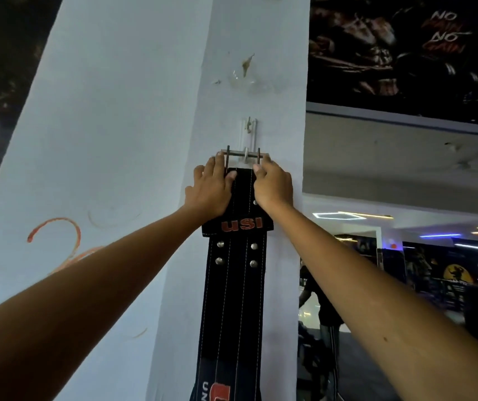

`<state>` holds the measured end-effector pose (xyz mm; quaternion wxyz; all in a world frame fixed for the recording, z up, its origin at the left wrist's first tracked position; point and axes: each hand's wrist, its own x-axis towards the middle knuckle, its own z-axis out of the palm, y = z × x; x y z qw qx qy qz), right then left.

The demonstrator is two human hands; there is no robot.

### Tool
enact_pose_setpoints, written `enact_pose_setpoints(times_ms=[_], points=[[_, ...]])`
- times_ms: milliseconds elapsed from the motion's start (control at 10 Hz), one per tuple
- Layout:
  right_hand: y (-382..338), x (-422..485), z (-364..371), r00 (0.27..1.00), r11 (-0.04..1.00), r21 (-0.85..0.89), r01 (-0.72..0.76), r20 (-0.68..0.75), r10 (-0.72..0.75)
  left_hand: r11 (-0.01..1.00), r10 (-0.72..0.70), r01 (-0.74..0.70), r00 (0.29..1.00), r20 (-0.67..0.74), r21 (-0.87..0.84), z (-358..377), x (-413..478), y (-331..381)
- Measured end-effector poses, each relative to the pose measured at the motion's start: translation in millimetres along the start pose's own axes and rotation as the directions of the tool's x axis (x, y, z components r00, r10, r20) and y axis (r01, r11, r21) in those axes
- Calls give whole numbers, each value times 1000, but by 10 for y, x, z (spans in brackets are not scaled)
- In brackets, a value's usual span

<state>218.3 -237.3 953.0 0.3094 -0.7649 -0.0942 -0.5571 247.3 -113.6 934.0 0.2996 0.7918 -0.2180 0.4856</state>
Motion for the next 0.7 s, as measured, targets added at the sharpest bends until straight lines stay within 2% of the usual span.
enact_pose_setpoints(times_ms=[100,200,300,400,600,700], points=[[41,-298,-38,993,983,-163,80,100,-64,984,69,-92,986,155,152,-126,-236,-59],[109,-676,4,983,971,-175,165,111,-147,978,133,-157,977,169,140,-158,-608,-64],[167,-994,26,980,966,-190,174,126,-151,971,177,-198,971,161,130,-116,-993,-131],[176,-1215,-19,971,933,-293,210,172,-164,968,199,-220,967,159,124,-113,-1210,-282],[38,-1360,-194,953,889,-407,210,288,-94,970,226,-240,953,204,46,-177,-1443,-418],[-80,-1476,-299,949,895,-400,198,306,-73,982,189,-188,965,181,-21,-315,-1477,-429]])
